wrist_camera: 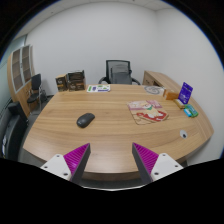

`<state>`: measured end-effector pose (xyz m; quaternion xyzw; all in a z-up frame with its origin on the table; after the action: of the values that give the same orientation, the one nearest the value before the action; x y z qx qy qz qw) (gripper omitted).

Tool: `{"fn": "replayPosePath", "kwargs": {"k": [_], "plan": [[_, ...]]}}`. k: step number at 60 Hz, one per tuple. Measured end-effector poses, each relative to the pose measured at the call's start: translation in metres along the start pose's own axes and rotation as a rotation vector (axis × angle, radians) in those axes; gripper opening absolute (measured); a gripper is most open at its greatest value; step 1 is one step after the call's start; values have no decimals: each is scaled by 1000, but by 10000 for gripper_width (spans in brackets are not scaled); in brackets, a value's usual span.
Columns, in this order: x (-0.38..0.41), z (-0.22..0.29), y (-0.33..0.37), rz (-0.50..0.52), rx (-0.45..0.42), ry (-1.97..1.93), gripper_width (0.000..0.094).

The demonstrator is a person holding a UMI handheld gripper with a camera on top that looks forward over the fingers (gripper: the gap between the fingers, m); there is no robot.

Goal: Arrange mouse

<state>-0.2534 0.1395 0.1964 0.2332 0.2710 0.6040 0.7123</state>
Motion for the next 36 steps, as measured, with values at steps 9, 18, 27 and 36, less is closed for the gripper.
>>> {"fn": "replayPosePath", "kwargs": {"k": [9,18,27,36], "plan": [[35,0,-14,25,0,21,866],[68,-3,-31,49,7,23,866],[100,-3,-47,65,7,27,868],[125,-2,-74,70,13,36,867]]}}
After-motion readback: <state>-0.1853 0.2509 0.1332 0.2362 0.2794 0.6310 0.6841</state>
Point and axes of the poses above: the point between the fingertips, and its own axes, seen from behind it with the camera up: x to the left, z up, y backward, against the way the camera looks, the point moved 10 cm from there along y, backward, against the way the camera looks, and after that the axes turned 7 degrees about -z, right-handed, at the moved point
